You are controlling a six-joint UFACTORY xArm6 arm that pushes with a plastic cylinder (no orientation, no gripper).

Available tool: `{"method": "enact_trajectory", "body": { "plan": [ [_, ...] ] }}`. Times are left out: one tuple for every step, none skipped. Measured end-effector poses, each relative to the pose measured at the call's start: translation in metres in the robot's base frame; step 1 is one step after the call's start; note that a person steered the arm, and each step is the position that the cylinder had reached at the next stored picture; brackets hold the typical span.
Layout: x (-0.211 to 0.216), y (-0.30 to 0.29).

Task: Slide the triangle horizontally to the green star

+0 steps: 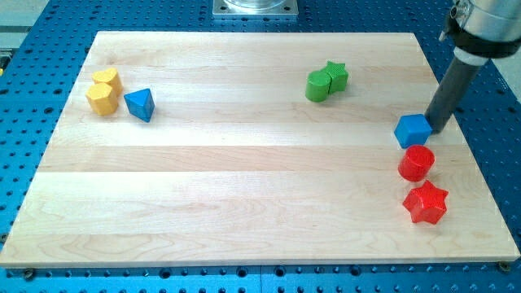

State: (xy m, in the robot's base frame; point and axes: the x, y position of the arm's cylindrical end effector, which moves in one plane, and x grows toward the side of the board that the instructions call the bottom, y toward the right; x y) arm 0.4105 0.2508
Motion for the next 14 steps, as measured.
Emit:
{"method": "enact_trajectory", "body": {
  "plan": [
    [-0.022,-0.140],
    [0.026,-0.305],
    [0.044,-0.437],
    [-0.001,-0.453],
    [-0.035,-0.398],
    [-0.071,-0.360],
    [-0.107,-0.335],
    [-0.126,-0.335],
    [-0.147,-0.276],
    [-0.159,-0.250],
    [-0.163,-0.292],
    [-0.166,-0.328],
    [-0.174,-0.317],
    [-0.179,-0.304]
  ]
}}
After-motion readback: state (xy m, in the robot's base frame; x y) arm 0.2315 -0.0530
